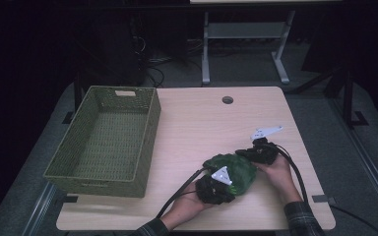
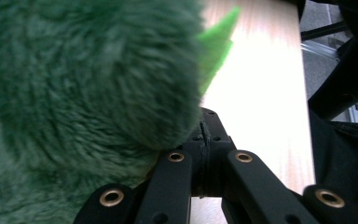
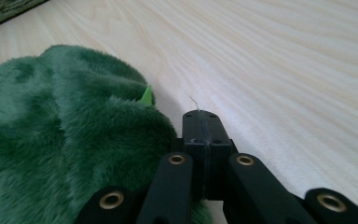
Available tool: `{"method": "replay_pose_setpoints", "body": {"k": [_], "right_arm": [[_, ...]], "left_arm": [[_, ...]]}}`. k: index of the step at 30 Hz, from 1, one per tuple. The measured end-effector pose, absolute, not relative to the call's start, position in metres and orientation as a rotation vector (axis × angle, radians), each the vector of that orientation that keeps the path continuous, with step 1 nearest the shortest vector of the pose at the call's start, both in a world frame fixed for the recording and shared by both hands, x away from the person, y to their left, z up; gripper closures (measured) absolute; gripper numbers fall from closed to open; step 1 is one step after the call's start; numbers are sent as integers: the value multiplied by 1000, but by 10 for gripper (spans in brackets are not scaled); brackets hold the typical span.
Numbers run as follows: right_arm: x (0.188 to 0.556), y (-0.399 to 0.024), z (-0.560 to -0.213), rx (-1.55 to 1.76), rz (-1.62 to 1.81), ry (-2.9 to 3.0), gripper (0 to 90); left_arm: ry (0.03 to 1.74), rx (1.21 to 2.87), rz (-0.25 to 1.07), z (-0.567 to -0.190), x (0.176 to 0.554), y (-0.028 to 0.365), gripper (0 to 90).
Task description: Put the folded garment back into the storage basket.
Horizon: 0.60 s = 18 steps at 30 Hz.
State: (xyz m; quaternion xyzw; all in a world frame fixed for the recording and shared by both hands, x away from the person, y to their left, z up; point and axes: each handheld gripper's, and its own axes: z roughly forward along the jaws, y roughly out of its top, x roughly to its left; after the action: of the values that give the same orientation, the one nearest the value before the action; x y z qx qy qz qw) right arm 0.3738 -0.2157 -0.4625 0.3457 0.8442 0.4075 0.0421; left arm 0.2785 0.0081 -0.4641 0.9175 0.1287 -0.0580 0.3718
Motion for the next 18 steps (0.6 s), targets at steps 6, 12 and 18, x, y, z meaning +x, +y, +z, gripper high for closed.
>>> {"method": "replay_pose_setpoints", "body": {"k": [6,12,18], "right_arm": [[371,-215,-463,1053,1262,2595,900],[366,-217,-463,1050,1261,2600,900],[361,-223,-463,1063,1265,2608,900]], "left_arm": [[363,2340,-138,-463,285,16,897],[392,2337,-129,-462,290,24,897],[436,2340,-96,-461,300,39,897]]}}
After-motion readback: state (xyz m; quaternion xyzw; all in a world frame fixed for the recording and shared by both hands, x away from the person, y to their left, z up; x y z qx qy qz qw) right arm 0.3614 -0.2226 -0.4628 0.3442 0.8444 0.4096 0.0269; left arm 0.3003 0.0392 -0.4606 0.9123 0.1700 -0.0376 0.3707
